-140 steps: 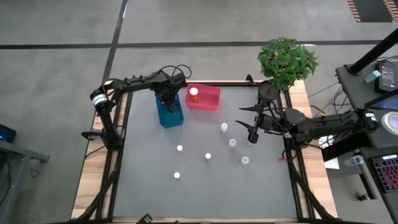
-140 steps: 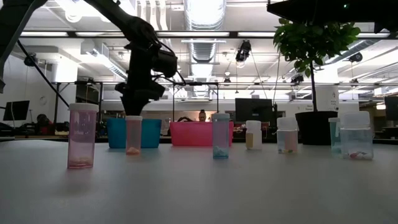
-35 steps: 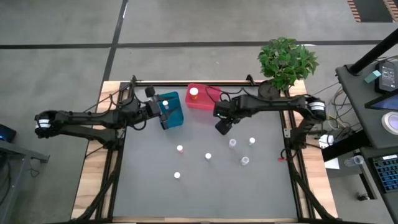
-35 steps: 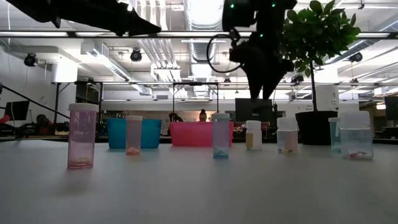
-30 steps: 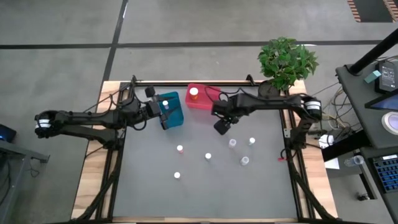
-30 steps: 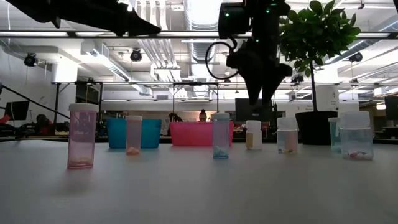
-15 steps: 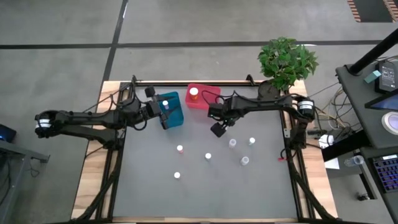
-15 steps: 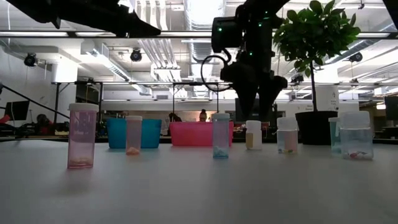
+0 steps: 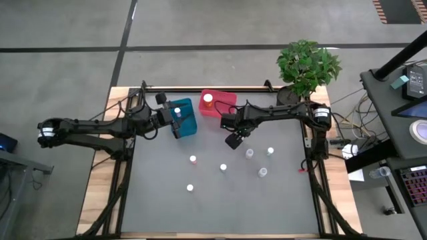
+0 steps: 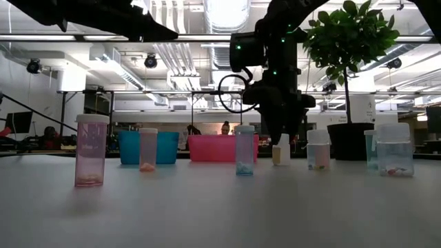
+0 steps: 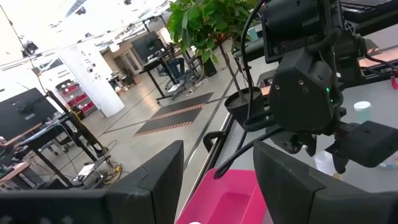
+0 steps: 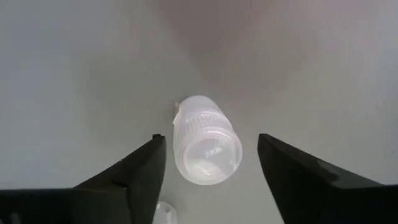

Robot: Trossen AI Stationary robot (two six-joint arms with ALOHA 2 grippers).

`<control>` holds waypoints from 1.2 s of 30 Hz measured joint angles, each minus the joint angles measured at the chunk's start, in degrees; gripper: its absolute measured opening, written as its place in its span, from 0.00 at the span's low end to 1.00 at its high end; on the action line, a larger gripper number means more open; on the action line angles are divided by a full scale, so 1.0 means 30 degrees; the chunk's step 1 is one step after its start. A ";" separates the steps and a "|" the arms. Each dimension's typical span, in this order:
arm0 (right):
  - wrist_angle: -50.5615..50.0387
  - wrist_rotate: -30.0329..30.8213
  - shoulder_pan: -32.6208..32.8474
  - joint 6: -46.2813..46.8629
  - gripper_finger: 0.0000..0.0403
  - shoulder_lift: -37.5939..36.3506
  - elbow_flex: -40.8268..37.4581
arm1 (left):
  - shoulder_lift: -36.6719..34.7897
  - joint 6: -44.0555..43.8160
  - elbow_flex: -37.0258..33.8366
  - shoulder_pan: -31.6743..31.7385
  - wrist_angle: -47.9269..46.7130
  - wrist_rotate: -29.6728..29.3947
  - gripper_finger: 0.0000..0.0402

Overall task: Pick and place medicine bottles into bin by pill shape (circle, oval)
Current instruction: Put the top white capsule bottle into the red bin

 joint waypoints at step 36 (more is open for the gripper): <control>2.1784 -0.6999 0.1442 -1.1701 0.34 -0.7021 -0.6098 | -0.0423 -0.0200 -0.0015 0.0000 -0.0004 0.0042 0.44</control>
